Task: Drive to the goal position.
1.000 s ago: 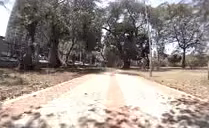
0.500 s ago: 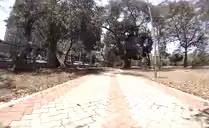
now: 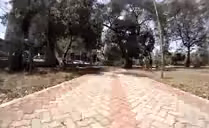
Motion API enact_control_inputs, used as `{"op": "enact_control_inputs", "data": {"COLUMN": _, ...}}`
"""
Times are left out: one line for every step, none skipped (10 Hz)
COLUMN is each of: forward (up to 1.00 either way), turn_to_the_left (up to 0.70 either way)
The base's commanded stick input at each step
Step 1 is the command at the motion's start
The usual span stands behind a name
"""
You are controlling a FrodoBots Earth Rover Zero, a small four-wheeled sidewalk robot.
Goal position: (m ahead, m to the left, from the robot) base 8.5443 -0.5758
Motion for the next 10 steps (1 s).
{"op": "enact_control_inputs", "data": {"forward": 1.0, "turn_to_the_left": 0.0}}
{"op": "enact_control_inputs", "data": {"forward": 1.0, "turn_to_the_left": 0.0}}
{"op": "enact_control_inputs", "data": {"forward": 1.0, "turn_to_the_left": 0.0}}
{"op": "enact_control_inputs", "data": {"forward": 1.0, "turn_to_the_left": 0.0}}
{"op": "enact_control_inputs", "data": {"forward": 1.0, "turn_to_the_left": 0.0}}
{"op": "enact_control_inputs", "data": {"forward": 1.0, "turn_to_the_left": 0.0}}
{"op": "enact_control_inputs", "data": {"forward": 1.0, "turn_to_the_left": 0.0}}
{"op": "enact_control_inputs", "data": {"forward": 1.0, "turn_to_the_left": 0.0}}
{"op": "enact_control_inputs", "data": {"forward": 1.0, "turn_to_the_left": 0.0}}
{"op": "enact_control_inputs", "data": {"forward": 1.0, "turn_to_the_left": 0.0}}
